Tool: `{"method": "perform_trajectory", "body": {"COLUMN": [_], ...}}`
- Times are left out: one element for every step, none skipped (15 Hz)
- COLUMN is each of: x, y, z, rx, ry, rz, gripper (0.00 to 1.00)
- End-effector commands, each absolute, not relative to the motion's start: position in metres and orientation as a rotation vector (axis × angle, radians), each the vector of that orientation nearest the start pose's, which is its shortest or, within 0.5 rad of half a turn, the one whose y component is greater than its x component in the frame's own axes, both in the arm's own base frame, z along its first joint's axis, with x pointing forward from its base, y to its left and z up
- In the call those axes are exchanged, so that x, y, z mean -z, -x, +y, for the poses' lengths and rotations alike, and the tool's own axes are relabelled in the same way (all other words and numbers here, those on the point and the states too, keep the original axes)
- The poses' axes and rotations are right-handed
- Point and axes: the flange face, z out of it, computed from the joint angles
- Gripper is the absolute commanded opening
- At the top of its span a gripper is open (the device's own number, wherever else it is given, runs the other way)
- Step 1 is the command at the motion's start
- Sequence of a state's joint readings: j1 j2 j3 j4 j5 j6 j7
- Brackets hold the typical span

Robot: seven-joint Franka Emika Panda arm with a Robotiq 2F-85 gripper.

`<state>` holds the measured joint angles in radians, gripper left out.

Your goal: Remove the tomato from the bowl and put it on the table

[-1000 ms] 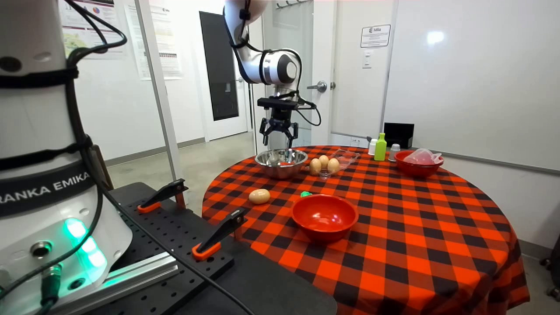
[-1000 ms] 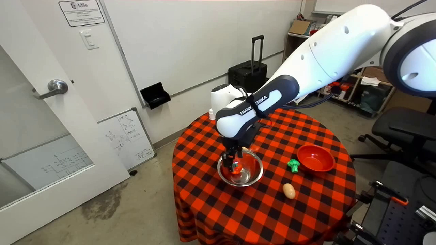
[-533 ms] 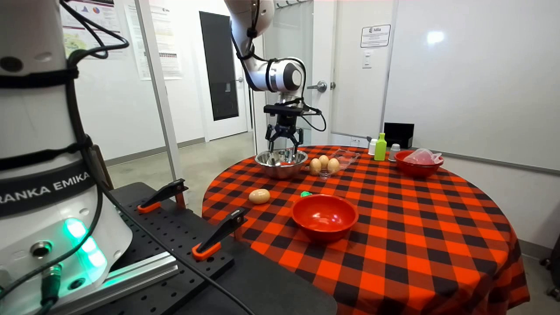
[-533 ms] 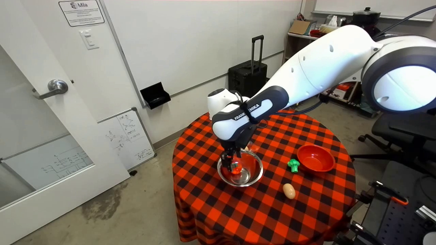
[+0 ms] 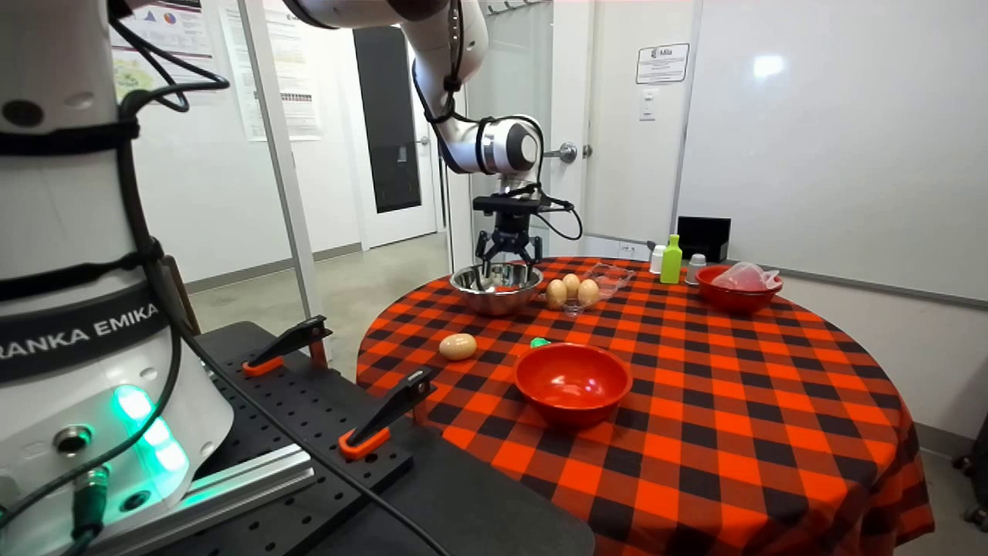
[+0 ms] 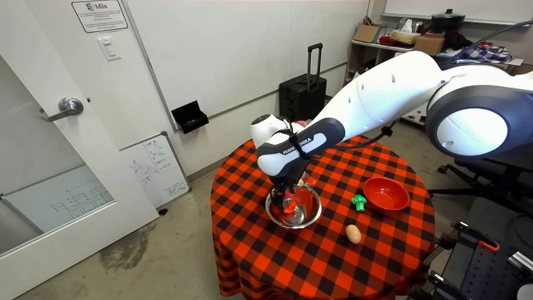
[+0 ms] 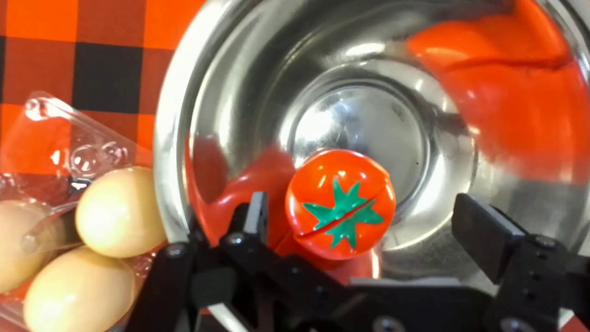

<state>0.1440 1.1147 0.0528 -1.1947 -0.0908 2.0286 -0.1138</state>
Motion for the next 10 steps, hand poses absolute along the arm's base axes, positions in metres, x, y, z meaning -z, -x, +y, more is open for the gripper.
{"method": "perform_trajectory", "body": {"x": [-0.064, -0.062, -0.059, -0.056, -0.053, -0.051, -0.048, -0.046, -0.043, -0.041], "y": [-0.712, -0.712, -0.712, -0.713, -0.712, -0.713, -0.712, -0.713, -0.712, -0.712], "z": [0.129, 0.129, 0.129, 0.129, 0.129, 0.129, 0.129, 0.129, 0.129, 0.129], "rx": [-0.472, -0.479, -0.485, -0.494, -0.504, -0.513, -0.523, -0.53, -0.543, -0.552], "ry": [3.123, 3.125, 3.127, 3.127, 3.127, 3.126, 3.126, 3.125, 3.123, 3.121], "rz": [-0.533, -0.533, -0.531, -0.528, -0.526, -0.525, -0.525, -0.524, -0.521, -0.521], "gripper": [1.0, 1.0, 1.0, 1.0, 1.0, 1.0, 1.0, 1.0, 1.0, 1.0]}}
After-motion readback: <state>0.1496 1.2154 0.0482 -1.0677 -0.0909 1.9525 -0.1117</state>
